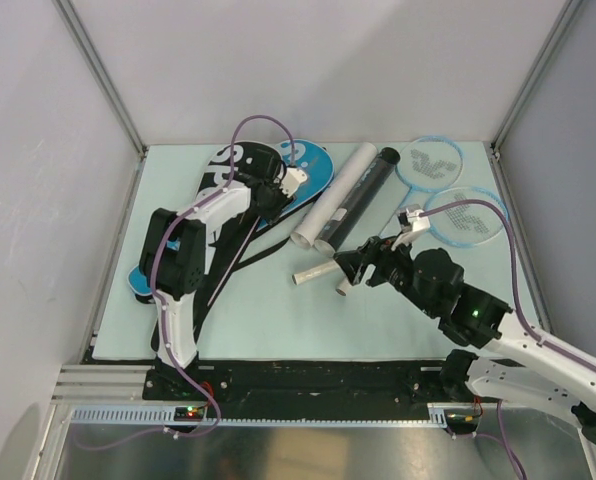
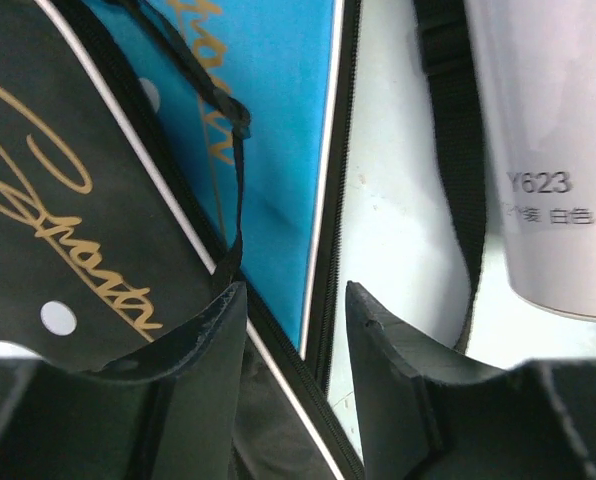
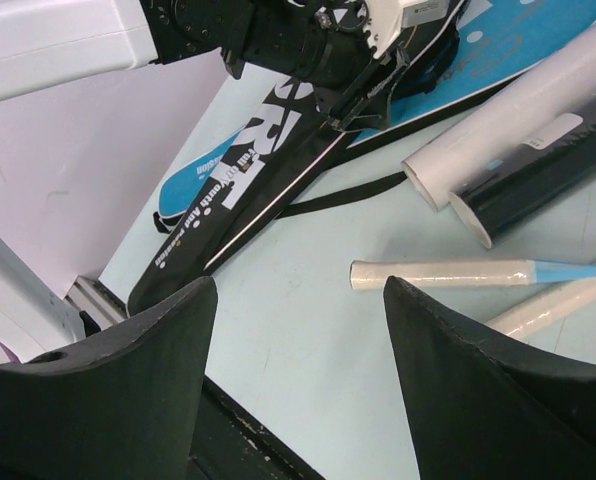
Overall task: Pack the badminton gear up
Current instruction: Open the racket bag at the center of the board.
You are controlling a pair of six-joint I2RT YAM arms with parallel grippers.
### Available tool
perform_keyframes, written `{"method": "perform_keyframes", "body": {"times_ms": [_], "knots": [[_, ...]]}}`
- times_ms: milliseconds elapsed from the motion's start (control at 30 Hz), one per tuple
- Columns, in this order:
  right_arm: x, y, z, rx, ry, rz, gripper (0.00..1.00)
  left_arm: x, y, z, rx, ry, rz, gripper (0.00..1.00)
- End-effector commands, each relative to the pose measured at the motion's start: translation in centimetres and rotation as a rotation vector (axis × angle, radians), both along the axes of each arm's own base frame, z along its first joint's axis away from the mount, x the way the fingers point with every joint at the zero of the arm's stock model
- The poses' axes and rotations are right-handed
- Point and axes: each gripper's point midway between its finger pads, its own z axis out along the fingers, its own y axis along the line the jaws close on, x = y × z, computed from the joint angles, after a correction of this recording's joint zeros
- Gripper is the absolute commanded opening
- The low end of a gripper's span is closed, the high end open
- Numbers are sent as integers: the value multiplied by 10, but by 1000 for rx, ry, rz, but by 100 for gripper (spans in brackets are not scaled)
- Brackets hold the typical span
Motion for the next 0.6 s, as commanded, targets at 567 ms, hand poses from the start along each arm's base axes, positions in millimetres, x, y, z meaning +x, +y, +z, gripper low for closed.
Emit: {"method": "perform_keyframes", "body": {"times_ms": [567], "knots": [[-2,-50,21,0,-89,-99,78,-34,1,-20,86,51,-200,53]]}}
